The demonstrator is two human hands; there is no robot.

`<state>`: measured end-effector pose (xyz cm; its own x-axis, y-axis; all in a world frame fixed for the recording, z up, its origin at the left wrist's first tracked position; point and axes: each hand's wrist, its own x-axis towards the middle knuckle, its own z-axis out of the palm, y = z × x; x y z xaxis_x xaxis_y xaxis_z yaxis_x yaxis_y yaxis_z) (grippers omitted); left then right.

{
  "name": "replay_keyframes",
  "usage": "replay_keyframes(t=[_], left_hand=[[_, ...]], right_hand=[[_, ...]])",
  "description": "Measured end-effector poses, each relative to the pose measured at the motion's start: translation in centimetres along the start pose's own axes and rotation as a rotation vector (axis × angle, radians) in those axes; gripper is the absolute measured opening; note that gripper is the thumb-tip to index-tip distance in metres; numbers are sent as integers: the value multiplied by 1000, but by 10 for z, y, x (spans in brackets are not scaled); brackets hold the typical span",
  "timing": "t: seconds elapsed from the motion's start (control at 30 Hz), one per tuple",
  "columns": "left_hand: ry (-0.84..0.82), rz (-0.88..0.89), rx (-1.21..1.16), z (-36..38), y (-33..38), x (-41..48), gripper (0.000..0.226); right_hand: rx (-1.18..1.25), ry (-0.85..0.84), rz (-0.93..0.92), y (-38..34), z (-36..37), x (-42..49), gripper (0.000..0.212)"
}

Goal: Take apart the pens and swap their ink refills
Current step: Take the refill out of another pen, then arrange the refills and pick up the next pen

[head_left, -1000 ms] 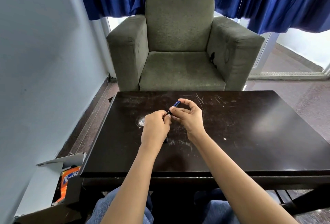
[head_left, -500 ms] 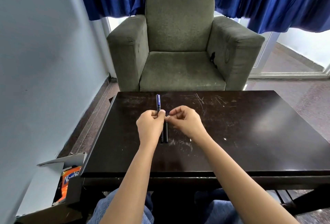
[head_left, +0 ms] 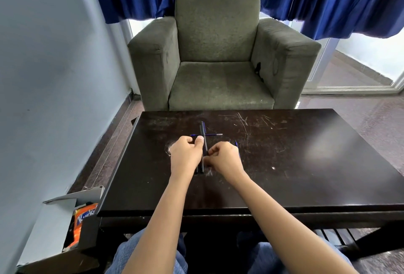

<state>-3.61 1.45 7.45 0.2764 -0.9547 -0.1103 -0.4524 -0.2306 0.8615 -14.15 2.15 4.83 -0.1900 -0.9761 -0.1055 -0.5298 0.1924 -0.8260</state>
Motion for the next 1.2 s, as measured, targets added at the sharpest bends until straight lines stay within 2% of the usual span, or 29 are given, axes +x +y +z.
replay_keyframes(t=[0.17, 0.37, 0.5, 0.7, 0.87, 1.07, 1.2], left_hand=[[-72, -4, 67, -2, -1, 0, 37], [-125, 11, 139, -1, -2, -3, 18], [-125, 16, 167, -2, 0, -3, 28], [-136, 21, 180, -4, 2, -6, 12], [-145, 33, 189, -5, 3, -6, 12], [-128, 47, 213, -6, 3, -7, 30], [-127, 36, 194, -7, 4, -8, 19]], right_hand=[[-272, 54, 115, 28, 4, 21, 16], [-401, 30, 167, 40, 11, 25, 14], [-455, 37, 152, 45, 18, 25, 15], [-541, 24, 141, 46, 24, 28, 20], [-602, 33, 111, 46, 25, 31, 20], [-604, 42, 110, 48, 25, 32, 20], [-592, 41, 111, 48, 25, 32, 19]])
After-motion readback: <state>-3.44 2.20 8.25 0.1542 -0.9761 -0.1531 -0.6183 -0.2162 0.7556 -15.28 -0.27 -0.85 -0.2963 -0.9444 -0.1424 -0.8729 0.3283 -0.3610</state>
